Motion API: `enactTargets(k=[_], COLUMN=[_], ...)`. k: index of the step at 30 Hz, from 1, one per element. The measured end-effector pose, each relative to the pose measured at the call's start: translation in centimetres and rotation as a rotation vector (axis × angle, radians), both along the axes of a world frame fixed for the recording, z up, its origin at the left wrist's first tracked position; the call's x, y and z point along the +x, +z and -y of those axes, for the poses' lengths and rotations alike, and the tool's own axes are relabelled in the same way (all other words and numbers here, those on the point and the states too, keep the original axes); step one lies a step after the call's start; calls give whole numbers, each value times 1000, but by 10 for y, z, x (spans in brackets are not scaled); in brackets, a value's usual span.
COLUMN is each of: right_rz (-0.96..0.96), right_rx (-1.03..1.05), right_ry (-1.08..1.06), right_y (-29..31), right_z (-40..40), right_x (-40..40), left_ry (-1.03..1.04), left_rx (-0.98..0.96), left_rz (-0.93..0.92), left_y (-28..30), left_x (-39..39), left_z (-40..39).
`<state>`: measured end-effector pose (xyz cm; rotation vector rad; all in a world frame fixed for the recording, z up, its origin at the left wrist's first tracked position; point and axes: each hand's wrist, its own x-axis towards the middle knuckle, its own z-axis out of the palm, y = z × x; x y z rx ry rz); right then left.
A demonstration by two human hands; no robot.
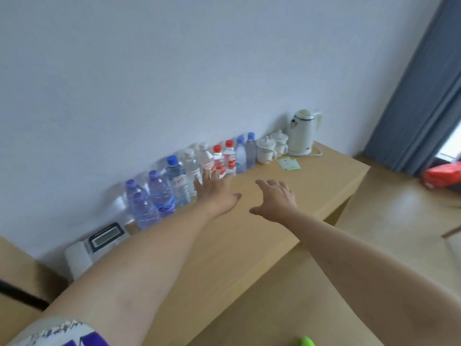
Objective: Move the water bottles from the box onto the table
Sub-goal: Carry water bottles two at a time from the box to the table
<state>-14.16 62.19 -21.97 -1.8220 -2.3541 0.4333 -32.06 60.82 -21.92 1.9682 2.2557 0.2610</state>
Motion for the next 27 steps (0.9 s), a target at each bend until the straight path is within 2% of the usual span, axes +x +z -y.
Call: enactTargets(k=[6, 11, 19, 27], right_rz=[-11, -7, 39, 11], right_rx=[25, 29, -10, -44], right_ry=[-152, -302, -580, -903], right_y=[2, 5, -4, 0], right_z=[7, 19, 63, 124], right_x=[110, 243, 480, 659], left_ry=[-193, -319, -580, -877], left_rx=[-5, -29, -47, -52], left_rz=[-52, -73, -16, -2], left_y=[24, 28, 15, 15], left_x=[128, 262, 513, 724], left_z=[-28, -45, -33, -5])
